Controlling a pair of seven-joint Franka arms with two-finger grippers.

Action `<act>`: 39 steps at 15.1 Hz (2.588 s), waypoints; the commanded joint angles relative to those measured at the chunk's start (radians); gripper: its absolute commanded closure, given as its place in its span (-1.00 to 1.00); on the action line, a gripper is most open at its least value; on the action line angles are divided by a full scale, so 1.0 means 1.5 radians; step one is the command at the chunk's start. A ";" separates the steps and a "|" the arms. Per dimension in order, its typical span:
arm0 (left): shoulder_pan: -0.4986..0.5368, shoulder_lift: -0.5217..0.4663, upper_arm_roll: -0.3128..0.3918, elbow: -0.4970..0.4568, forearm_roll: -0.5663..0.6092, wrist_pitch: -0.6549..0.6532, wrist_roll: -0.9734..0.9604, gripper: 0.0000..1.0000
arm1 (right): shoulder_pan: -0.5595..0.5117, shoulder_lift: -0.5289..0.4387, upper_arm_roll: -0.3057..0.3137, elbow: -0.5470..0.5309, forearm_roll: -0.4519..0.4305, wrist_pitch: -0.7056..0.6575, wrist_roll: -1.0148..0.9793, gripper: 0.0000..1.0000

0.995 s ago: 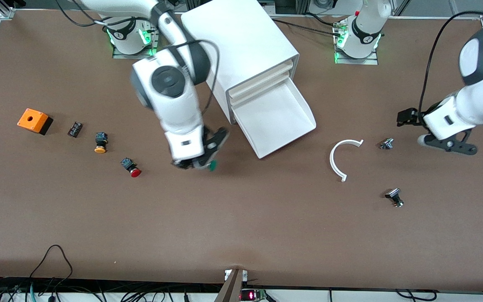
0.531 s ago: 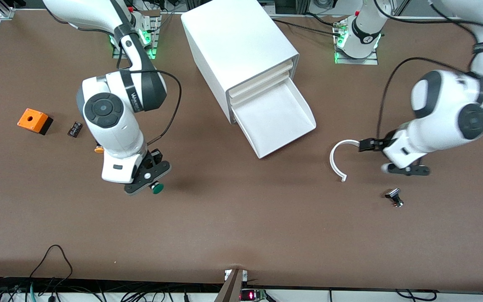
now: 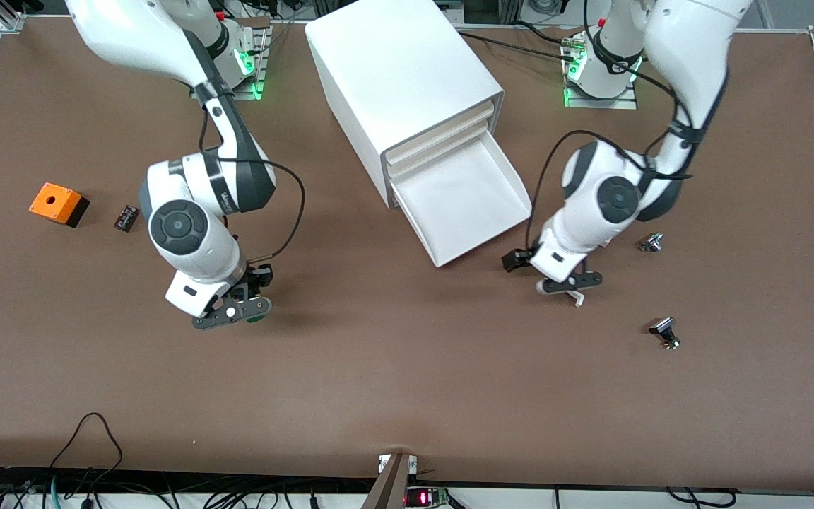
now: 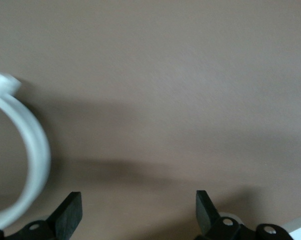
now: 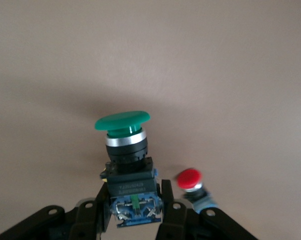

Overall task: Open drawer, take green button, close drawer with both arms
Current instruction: 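Push the drawer shut with the left gripper while the right gripper holds, then set the green button down beside the red button with the right gripper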

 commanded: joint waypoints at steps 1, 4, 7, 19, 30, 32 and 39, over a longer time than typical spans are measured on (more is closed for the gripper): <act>-0.035 -0.010 0.007 -0.045 0.001 0.037 -0.058 -1.00 | -0.005 0.004 0.006 -0.049 0.017 0.046 0.040 0.71; -0.067 -0.012 0.006 -0.069 0.002 0.033 -0.054 -1.00 | -0.012 0.024 0.005 -0.066 0.019 0.074 0.072 0.71; -0.082 -0.029 0.000 -0.088 0.001 0.015 -0.052 -1.00 | -0.014 0.037 0.005 -0.087 0.019 0.108 0.116 0.71; -0.093 -0.051 -0.124 -0.145 -0.006 -0.065 -0.044 -1.00 | -0.030 0.038 -0.003 -0.082 0.039 0.108 0.121 -1.00; 0.051 -0.117 -0.126 -0.126 -0.004 -0.026 -0.043 -1.00 | -0.060 -0.057 -0.011 -0.064 0.061 0.063 0.207 -1.00; 0.101 -0.144 -0.124 -0.111 -0.004 -0.020 -0.042 -1.00 | -0.073 -0.089 -0.010 -0.064 0.056 0.030 0.207 -1.00; 0.207 -0.312 -0.065 -0.033 0.000 -0.219 0.127 -1.00 | -0.286 -0.204 0.114 -0.063 0.051 -0.041 0.167 -1.00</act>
